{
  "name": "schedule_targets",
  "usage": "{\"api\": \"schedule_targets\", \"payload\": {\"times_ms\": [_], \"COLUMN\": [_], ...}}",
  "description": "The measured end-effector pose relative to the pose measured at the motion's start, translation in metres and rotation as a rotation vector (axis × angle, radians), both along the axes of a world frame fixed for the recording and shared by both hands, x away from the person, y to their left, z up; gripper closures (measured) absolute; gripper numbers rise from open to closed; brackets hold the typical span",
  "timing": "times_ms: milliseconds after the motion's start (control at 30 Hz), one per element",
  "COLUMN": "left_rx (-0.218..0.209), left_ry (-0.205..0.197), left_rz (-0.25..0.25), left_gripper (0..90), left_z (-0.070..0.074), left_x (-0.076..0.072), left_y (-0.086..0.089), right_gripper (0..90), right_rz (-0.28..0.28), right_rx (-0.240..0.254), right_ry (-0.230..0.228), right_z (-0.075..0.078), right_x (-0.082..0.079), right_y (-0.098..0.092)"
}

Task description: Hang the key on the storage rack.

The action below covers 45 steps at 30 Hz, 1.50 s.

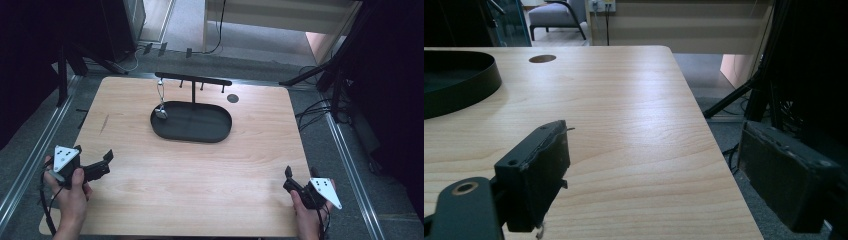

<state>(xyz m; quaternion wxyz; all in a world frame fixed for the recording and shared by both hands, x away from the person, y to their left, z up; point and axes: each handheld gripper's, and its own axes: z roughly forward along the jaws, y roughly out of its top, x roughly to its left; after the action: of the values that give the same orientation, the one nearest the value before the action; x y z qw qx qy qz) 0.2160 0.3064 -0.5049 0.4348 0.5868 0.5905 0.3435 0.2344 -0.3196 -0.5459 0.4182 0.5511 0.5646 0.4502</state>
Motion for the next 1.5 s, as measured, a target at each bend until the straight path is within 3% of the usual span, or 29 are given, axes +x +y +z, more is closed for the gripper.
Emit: {"api": "schedule_targets", "payload": {"times_ms": [200,367,600,700,800,1100,1333,1500], "left_rx": [-0.023,-0.02,0.032,0.026,0.011,0.031,0.011,0.026], "left_ry": [-0.024,-0.021,0.003,-0.004,-0.015,-0.021,-0.033,-0.024], "left_rz": [0.012,0.04,0.083,0.096,0.095,0.092,0.107,0.108], "left_gripper": [0.0,0.0,0.0,0.0,0.0,0.0,0.0,0.0], "left_z": [-0.015,-0.023,-0.034,-0.037,-0.039,-0.045,-0.046,-0.047], "left_x": [-0.019,-0.032,-0.048,-0.052,-0.054,-0.051,-0.052,-0.051], "left_y": [0.019,0.032,0.052,0.059,0.059,0.053,0.054,0.053], "right_gripper": [13.1,13.1,13.1,13.1,13.1,13.1,13.1,13.1], "right_rz": [0.0,-0.001,-0.003,-0.003,-0.002,-0.001,-0.007,-0.009], "right_rx": [-0.001,-0.005,-0.015,-0.013,-0.013,0.005,0.009,0.016], "right_ry": [0.001,0.001,0.002,0.002,0.002,0.004,0.006,0.009], "right_z": [0.0,0.0,0.0,0.0,0.0,0.0,0.0,0.0], "right_x": [0.0,0.0,0.0,0.0,0.0,0.001,0.001,0.001], "right_y": [0.0,0.0,0.001,0.001,0.001,-0.001,-0.002,-0.002]}}
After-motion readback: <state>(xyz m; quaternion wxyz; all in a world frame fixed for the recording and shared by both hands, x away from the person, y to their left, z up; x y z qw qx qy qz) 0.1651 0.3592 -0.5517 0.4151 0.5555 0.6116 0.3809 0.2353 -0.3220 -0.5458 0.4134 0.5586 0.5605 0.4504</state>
